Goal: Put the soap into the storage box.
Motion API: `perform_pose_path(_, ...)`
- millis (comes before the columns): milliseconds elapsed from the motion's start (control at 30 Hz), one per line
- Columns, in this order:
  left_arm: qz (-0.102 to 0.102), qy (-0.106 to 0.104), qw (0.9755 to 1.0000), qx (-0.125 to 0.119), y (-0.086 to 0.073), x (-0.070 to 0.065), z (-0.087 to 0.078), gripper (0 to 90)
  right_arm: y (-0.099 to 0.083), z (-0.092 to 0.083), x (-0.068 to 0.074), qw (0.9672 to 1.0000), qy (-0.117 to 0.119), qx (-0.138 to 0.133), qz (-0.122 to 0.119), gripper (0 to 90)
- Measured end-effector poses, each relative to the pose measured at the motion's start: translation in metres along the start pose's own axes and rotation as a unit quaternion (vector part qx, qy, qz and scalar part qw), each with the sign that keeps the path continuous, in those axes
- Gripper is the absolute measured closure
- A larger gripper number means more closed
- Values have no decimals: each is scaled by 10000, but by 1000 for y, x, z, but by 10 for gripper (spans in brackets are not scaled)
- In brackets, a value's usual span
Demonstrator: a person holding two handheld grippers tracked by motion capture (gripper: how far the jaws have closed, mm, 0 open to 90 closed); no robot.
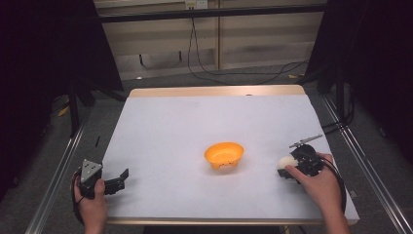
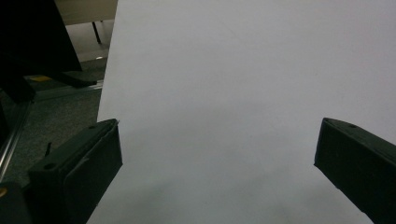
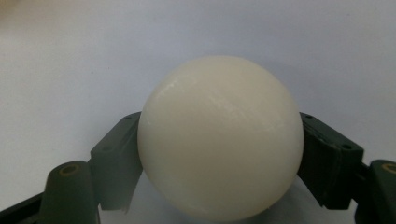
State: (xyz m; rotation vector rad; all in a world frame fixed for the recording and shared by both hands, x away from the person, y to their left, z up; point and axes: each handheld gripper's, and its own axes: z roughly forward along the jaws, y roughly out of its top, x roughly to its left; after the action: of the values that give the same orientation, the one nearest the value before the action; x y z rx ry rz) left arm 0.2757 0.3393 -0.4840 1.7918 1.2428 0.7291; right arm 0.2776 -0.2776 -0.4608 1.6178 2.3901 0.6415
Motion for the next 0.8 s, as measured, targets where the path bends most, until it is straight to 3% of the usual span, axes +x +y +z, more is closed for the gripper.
perform_pose_path(233,-22,-8,10000,-4,0,0,0,6,1,1,1,10000,-25,-4,52,240)
perform_pose_path(800,0,3,10000,-3,0,0,0,6,12,-14,8,9993,148,-351,31,242)
